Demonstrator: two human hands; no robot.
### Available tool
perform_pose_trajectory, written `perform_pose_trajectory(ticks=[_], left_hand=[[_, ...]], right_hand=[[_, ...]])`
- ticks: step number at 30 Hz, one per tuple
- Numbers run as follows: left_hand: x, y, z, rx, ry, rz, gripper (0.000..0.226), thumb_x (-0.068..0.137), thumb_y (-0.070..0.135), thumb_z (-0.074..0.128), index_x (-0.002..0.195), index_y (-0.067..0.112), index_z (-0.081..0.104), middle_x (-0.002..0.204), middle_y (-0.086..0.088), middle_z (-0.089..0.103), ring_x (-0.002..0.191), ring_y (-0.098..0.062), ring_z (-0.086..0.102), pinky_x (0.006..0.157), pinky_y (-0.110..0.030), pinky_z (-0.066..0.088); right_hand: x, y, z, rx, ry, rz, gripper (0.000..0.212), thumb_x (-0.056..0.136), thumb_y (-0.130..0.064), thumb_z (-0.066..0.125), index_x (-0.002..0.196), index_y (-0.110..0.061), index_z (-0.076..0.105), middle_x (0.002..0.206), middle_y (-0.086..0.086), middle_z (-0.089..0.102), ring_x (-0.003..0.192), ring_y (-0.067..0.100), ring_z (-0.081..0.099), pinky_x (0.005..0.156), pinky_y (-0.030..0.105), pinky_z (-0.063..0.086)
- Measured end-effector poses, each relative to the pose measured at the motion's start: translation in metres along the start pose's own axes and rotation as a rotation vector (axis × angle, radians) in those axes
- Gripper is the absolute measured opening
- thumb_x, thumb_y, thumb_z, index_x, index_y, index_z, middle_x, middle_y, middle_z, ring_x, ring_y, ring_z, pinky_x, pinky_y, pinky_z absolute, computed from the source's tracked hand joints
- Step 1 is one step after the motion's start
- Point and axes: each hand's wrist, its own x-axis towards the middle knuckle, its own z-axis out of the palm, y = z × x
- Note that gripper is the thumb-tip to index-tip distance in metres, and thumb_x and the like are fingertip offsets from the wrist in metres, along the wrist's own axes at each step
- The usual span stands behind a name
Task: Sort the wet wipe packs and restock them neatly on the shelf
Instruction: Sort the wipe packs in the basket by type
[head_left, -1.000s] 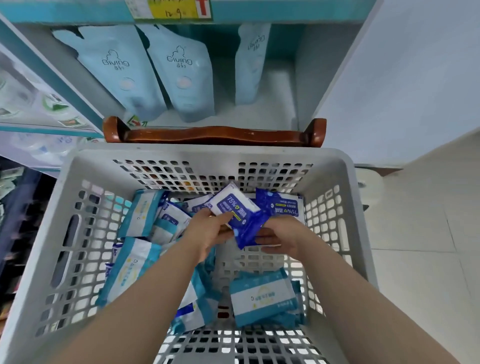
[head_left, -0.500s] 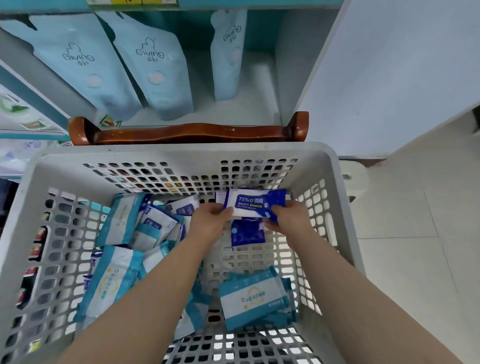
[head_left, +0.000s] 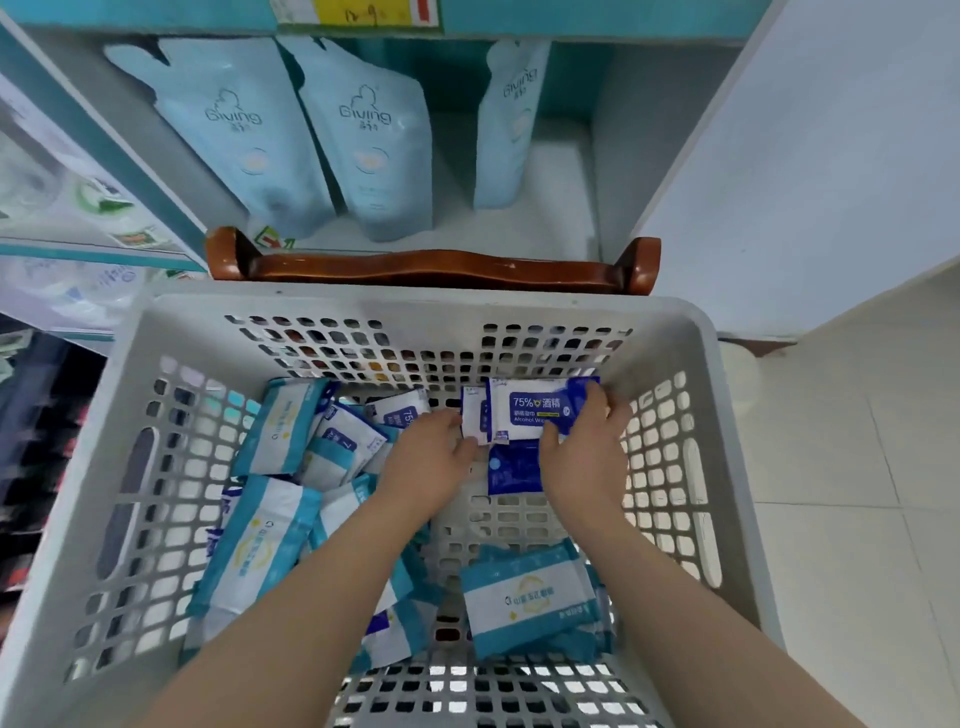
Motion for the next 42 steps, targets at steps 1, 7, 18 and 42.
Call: perform_pose_trajectory(ticks=[1,7,18,42], left_hand=[[-0.006,-0.006,-0.009,0.057,0.042,0.025,0.032,0.095,0.027,0.052,0.123,0.013,0.058,0.126,-0.006,0.06,0.111,-0.02,0.056,0.087,-0.027,0.044],[-0.028,-0.069,-0.077,0.321,0.24,-0.083,0.037,0.095,0.027,0.051,0.128,0.008,0.055,0.12,-0.015,0.059,0.111,-0.032,0.054,0.09,-0.04,0.046],[0.0,-0.133,-0.103,0.303,0.119,-0.173,0.03,0.088,0.024,0.063,0.105,0.002,0.054,0.108,-0.017,0.058,0.101,-0.033,0.056,0.072,-0.034,0.04],[-0.098,-0.12,-0.109,0.533,-0.25,-0.186,0.014,0.082,0.017,0.063,0.091,0.014,0.052,0.122,-0.006,0.044,0.093,-0.019,0.053,0.074,-0.027,0.046]], right_hand=[[-0.004,-0.006,0.001,-0.035,-0.031,-0.072,0.052,0.093,-0.022,0.055,0.141,-0.014,0.036,0.146,0.009,0.029,0.094,0.03,0.062,0.071,0.03,0.046],[-0.018,-0.051,0.034,-0.073,-0.267,-0.368,0.029,0.095,-0.02,0.052,0.12,-0.009,0.058,0.119,0.009,0.056,0.104,0.026,0.057,0.083,0.032,0.046],[-0.041,-0.1,0.116,0.126,-0.78,-0.223,0.038,0.095,-0.017,0.057,0.131,-0.004,0.054,0.129,0.012,0.059,0.117,0.023,0.056,0.099,0.029,0.044],[-0.043,-0.08,0.065,0.438,-0.599,0.048,0.012,0.092,-0.017,0.051,0.083,-0.01,0.047,0.08,0.009,0.05,0.073,0.021,0.046,0.067,0.037,0.043]])
